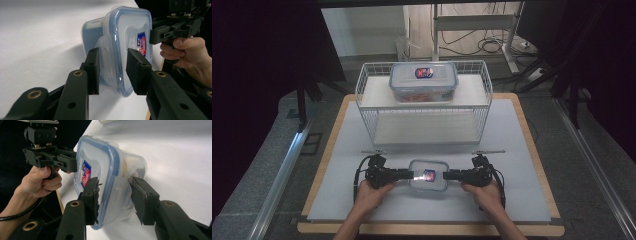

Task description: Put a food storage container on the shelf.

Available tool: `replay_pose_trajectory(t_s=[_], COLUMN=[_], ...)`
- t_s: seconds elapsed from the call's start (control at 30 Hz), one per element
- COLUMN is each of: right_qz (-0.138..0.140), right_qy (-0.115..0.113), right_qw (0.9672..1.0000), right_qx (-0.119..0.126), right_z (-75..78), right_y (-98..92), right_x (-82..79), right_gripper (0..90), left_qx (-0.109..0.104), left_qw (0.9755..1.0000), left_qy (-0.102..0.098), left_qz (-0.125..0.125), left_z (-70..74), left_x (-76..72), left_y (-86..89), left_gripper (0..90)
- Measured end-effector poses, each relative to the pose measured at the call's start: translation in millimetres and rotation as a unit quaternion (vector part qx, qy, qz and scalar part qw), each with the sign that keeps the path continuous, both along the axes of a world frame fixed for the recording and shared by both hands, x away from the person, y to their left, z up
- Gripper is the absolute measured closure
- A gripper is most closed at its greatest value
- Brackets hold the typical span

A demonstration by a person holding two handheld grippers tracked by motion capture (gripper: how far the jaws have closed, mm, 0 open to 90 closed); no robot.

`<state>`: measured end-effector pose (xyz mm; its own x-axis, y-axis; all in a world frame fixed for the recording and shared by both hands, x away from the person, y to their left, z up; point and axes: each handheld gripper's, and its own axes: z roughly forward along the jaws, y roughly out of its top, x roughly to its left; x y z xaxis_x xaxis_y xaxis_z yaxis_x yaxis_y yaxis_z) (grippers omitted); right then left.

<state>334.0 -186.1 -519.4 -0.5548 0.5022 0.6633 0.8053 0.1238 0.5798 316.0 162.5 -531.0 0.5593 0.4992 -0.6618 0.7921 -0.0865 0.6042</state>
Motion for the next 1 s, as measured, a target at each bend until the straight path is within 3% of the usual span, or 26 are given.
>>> replay_pose_trajectory(t_s=[0.1, 0.13, 0.17, 0.2, 0.23, 0.3, 0.37, 0.43, 0.63, 0.77, 0.83, 0.87, 0.93, 1.0], right_qz=[-0.009, -0.017, -0.017, -0.024, -0.016, -0.017, -0.018, -0.020, -0.019, -0.019, -0.025, -0.028, -0.030, -0.040], right_qy=[0.004, 0.001, 0.001, -0.012, -0.038, -0.042, -0.036, -0.042, -0.027, -0.010, -0.017, -0.024, -0.034, -0.069], right_qw=[0.9998, 0.9994, 0.9994, 0.9986, 0.9990, 0.9989, 0.9990, 0.9989, 0.9988, 0.9988, 0.9982, 0.9972, 0.9968, 0.9927], right_qx=[0.019, 0.032, 0.032, 0.045, 0.016, 0.015, 0.016, -0.009, -0.036, -0.044, -0.052, -0.065, -0.066, -0.090], right_z=[1.1, 2.3, 2.3, 6.1, 15.1, 14.8, 13.5, 12.5, 7.5, 4.7, 5.6, 6.7, 10.1, 16.2], right_y=[-2.4, -4.4, -4.4, -7.7, -6.4, -6.0, -7.4, -6.5, -5.3, -5.4, -5.5, -4.8, -6.5, -7.9], right_x=[0.2, 0.7, 0.7, 1.1, 1.0, -0.4, 0.2, 0.6, -1.7, -4.7, -7.3, -8.4, -10.0, -13.8], right_gripper=[62.3, 68.3, 68.3, 75.6, 76.4, 76.1, 74.8, 70.6, 60.7, 52.8, 52.6, 51.6, 58.5, 66.0], left_qx=[0.012, 0.016, 0.016, 0.012, 0.013, 0.009, 0.020, 0.011, -0.006, 0.000, 0.011, 0.014, 0.023, 0.045], left_qw=[0.9998, 0.9997, 0.9997, 0.9998, 0.9997, 0.9998, 0.9997, 0.9999, 0.9997, 0.9995, 0.9997, 0.9996, 0.9993, 0.9982], left_qy=[-0.012, -0.017, -0.017, -0.014, -0.015, -0.015, -0.010, 0.000, 0.022, 0.029, 0.015, 0.014, -0.001, -0.018], left_qz=[0.007, 0.008, 0.008, 0.012, 0.011, 0.007, 0.003, 0.006, 0.011, 0.008, 0.014, 0.020, 0.031, 0.035], left_z=[5.7, 7.0, 7.0, 6.6, 6.4, 5.2, 3.9, -0.2, -4.1, -2.7, 1.0, 2.4, 4.6, 6.4], left_x=[-4.4, -5.2, -5.2, -5.2, -5.2, -4.0, -2.5, -0.6, 4.5, 4.2, 5.2, 6.7, 8.2, 8.6], left_y=[-2.0, -3.0, -3.0, -4.4, -4.3, -3.5, -6.3, -6.8, -4.8, -4.8, -3.6, -2.8, -0.8, 0.8], left_gripper=[65.8, 66.5, 66.5, 66.5, 66.5, 66.6, 65.5, 63.9, 66.4, 66.2, 67.0, 63.3, 59.5, 64.0])
